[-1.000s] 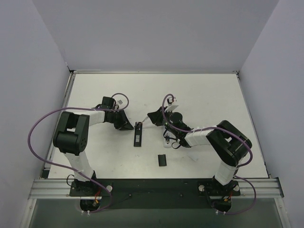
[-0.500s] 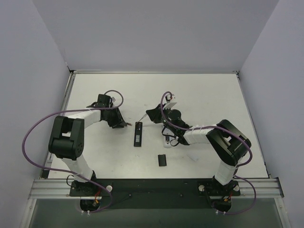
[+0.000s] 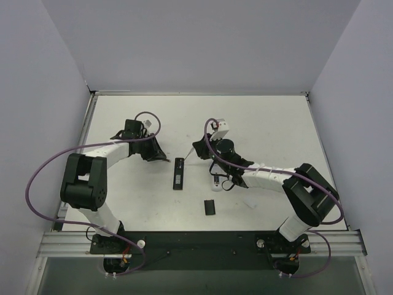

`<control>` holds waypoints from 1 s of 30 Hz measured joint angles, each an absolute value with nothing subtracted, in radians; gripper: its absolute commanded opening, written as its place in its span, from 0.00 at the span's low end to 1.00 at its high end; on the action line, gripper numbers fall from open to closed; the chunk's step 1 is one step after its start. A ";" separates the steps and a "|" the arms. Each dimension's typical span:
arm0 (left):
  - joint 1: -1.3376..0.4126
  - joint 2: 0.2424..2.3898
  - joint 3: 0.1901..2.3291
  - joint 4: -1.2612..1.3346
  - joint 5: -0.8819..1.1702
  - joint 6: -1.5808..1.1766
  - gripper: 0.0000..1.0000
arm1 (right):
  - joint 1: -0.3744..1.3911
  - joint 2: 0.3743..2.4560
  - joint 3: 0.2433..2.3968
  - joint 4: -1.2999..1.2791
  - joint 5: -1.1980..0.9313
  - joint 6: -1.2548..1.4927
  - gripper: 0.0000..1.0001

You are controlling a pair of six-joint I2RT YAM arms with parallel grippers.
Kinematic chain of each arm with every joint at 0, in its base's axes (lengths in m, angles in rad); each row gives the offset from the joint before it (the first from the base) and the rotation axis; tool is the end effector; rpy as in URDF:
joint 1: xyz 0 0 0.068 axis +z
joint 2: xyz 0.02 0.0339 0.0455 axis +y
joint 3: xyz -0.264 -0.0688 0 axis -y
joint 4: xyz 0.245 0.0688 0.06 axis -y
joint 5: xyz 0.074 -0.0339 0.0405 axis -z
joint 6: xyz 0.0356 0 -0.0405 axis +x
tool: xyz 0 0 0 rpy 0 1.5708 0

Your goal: Unload the batteries from the remote control

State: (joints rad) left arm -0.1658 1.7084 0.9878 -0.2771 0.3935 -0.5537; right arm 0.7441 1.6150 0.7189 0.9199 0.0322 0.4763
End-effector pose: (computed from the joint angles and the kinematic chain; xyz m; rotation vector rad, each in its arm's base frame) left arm 0.3310 -0.0692 0.1686 -0.3565 2.6194 -0.7661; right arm 0.2517 0.2302 0.2260 -0.1903 1.6133 0.9317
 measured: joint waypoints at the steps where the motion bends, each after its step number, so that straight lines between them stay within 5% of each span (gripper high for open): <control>1: -0.176 1.706 0.988 -0.268 0.408 -0.554 0.32 | 0.754 1.601 0.730 0.892 0.044 0.456 0.00; 30: -0.353 1.710 0.928 -0.279 0.404 -0.556 0.32 | 0.841 1.579 0.883 0.633 0.176 0.318 0.00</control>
